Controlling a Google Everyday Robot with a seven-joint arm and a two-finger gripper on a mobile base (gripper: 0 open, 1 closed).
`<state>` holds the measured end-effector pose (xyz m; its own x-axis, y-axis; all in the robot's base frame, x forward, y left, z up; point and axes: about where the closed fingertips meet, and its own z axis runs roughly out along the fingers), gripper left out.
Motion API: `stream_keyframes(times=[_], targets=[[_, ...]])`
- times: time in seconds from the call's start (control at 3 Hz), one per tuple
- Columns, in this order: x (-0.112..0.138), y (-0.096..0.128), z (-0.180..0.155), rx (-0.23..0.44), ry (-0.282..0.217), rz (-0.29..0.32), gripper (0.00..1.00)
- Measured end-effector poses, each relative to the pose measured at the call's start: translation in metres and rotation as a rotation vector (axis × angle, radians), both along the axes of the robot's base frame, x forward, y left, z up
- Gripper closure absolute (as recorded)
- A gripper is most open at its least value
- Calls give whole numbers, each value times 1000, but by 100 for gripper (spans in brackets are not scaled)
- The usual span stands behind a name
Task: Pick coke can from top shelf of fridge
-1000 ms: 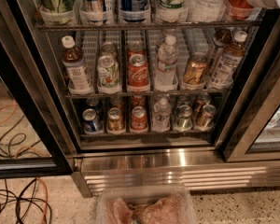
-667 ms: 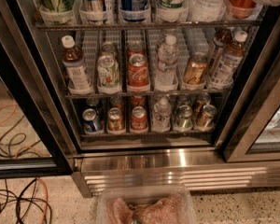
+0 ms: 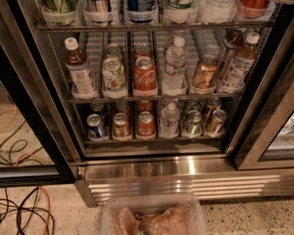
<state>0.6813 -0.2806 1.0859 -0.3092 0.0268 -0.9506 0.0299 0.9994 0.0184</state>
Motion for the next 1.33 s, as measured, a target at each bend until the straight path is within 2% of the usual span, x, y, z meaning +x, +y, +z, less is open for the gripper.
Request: stream_keyframes(times=[0.33,0.67,1.0,1.33], targets=[[-2,-2,6,1,-3,-2,100],[-9,-4,32,11,13,11,100],[-19,-4,90,23,62,48,100],[-22,-5,94,24,60,47,100]])
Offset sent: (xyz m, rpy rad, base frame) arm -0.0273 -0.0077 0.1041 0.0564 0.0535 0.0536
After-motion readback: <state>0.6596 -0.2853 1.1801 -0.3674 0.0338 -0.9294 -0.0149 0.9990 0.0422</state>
